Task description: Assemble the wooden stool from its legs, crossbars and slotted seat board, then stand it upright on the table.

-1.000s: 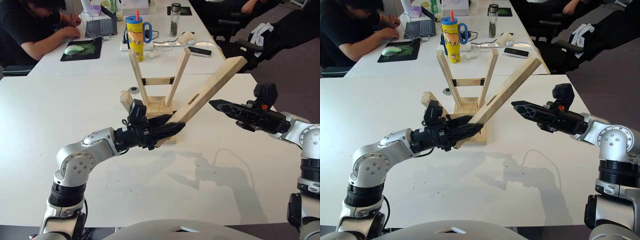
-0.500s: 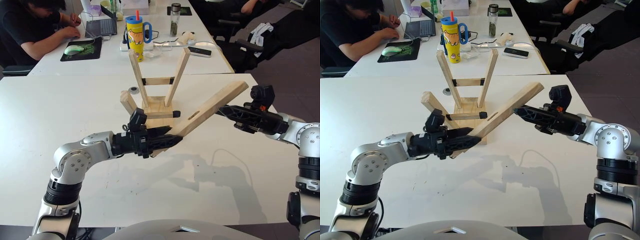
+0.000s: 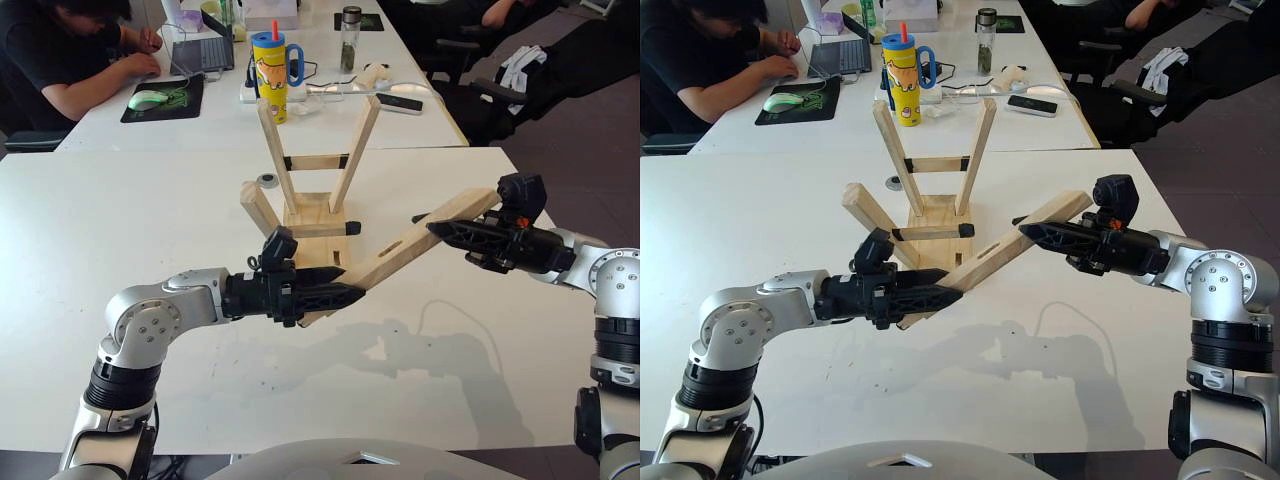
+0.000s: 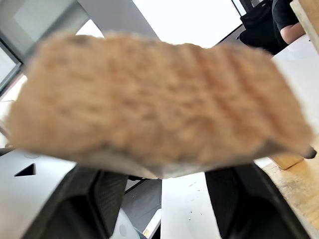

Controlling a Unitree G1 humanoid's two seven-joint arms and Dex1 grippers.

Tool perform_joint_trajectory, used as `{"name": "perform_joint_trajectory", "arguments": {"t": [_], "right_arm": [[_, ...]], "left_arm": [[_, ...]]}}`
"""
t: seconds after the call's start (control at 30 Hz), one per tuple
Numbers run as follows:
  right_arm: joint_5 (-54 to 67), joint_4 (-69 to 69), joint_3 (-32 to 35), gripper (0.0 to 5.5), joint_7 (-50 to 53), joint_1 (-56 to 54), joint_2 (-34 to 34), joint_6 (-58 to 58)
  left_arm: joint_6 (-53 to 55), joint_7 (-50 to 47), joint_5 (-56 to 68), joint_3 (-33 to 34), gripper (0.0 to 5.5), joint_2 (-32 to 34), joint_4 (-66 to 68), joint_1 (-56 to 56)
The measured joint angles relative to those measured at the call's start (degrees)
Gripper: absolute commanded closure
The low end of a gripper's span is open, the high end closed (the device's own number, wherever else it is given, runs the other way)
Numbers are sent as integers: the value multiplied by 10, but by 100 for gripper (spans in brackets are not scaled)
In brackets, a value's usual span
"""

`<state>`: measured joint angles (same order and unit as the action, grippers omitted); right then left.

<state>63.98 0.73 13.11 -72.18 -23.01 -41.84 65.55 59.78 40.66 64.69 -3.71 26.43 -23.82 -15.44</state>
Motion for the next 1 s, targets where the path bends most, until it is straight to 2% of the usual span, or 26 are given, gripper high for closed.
{"name": "perform_joint_trajectory", "arguments": {"t": [0.1,0.13,0.37,0.47,0.57,0.73,0.83,1.0], "right_arm": [[-1,0,0,340,-1,3,0,0],[-1,0,0,340,-2,4,0,0],[-28,10,-2,342,-4,11,-7,-13],[-44,15,-6,342,-20,21,-25,-18],[-92,44,-14,343,-56,24,-78,-47],[-200,188,-45,343,-131,-27,-164,-136],[-256,282,-75,343,-175,-106,-187,-187],[-284,341,-109,343,-198,-157,-185,-220]], "left_arm": [[1,0,0,0,347,1,0,0],[1,0,-1,0,310,1,0,0],[-10,-25,-8,13,191,-15,13,0],[-13,-32,-2,23,174,-19,12,4],[-72,-41,-102,-17,174,-8,-6,30],[-207,-84,-335,-146,174,9,-6,72],[-298,-118,-473,-213,174,6,35,70],[-388,-154,-614,-269,174,-27,122,37]]}}
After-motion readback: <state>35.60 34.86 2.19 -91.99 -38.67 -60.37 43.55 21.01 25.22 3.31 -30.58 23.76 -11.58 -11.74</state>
